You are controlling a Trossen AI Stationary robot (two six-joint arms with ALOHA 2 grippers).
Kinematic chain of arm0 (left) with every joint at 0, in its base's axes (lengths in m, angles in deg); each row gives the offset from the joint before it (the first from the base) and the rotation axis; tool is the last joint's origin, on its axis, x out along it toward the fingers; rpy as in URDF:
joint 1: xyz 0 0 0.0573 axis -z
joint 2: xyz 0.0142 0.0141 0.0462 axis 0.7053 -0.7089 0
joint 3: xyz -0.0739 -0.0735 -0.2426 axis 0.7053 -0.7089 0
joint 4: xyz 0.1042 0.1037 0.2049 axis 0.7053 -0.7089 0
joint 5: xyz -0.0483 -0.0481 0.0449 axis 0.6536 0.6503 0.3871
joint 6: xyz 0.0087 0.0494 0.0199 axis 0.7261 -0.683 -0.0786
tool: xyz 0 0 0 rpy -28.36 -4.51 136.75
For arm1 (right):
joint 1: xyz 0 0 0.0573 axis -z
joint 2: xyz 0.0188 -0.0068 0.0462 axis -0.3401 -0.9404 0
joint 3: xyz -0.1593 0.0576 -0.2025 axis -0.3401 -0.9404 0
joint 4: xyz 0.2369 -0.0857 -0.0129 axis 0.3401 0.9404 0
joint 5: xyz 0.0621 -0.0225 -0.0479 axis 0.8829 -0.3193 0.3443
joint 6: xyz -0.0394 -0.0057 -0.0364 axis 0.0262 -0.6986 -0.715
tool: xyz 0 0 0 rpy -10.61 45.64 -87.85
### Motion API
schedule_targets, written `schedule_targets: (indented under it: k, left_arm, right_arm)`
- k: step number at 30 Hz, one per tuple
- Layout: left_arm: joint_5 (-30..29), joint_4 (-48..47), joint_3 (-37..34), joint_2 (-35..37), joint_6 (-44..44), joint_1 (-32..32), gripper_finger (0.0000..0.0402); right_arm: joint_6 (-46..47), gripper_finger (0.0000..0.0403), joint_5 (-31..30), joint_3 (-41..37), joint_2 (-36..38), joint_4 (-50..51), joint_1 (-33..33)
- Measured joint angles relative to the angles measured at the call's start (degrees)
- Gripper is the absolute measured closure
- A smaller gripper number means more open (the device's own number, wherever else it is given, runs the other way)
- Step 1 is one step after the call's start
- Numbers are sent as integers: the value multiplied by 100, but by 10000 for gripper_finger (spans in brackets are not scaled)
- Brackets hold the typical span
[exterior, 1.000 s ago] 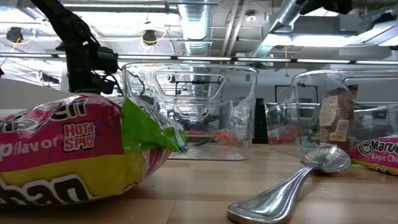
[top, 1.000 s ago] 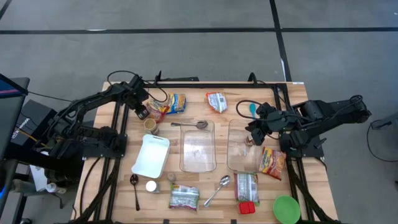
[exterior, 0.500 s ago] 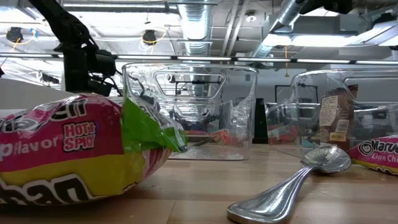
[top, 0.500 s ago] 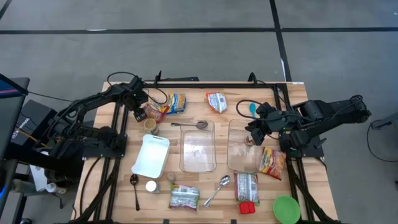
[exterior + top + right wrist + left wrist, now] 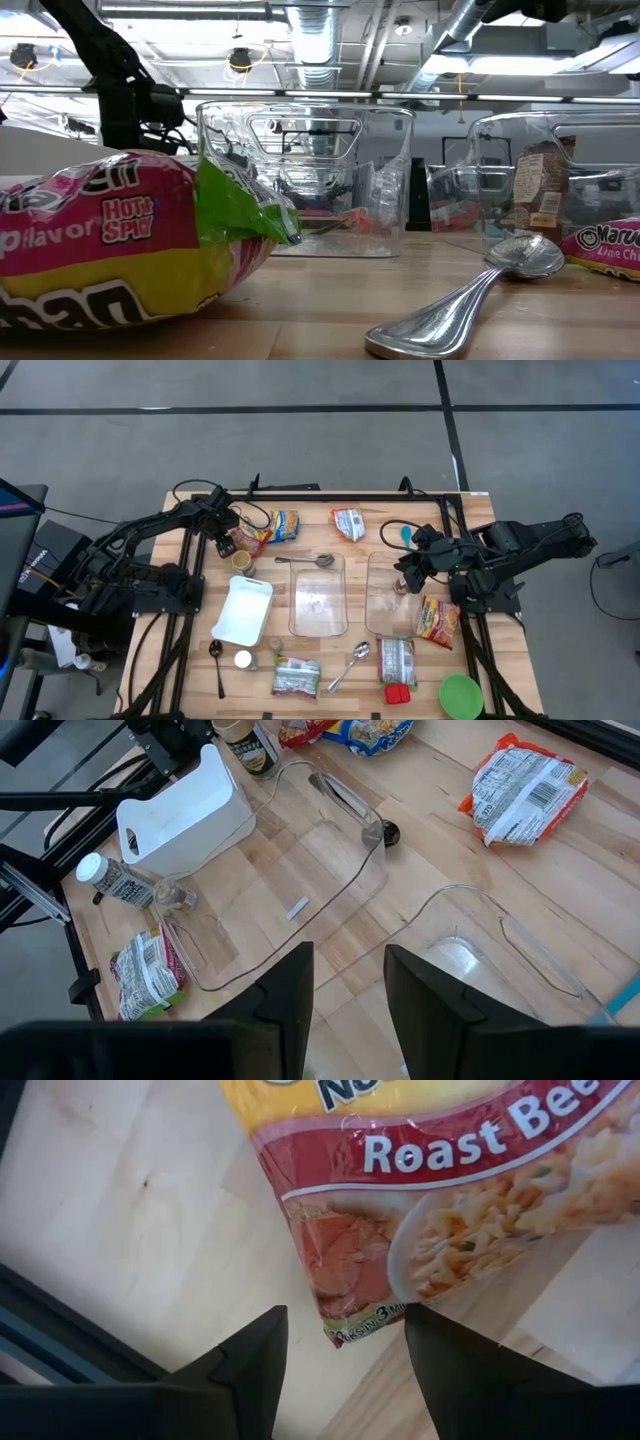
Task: Pick & Place Food Item
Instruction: Put the top red noodle pack into the left transparent bin
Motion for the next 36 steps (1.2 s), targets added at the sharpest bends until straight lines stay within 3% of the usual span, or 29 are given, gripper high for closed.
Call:
schedule_targets:
  k: [17,27,36]
  left_arm:
    - [37,37,0,0,1,0,303]
    - [37,275,0,0,5,0,395]
    - [-44,308,23,116,48,2,400]
  right_arm:
    - [-2,284,-1,0,0,-111,1]
    - [-1,284,-1,0,0,-111,0]
    - [-3,284,-3,0,0,-111,2]
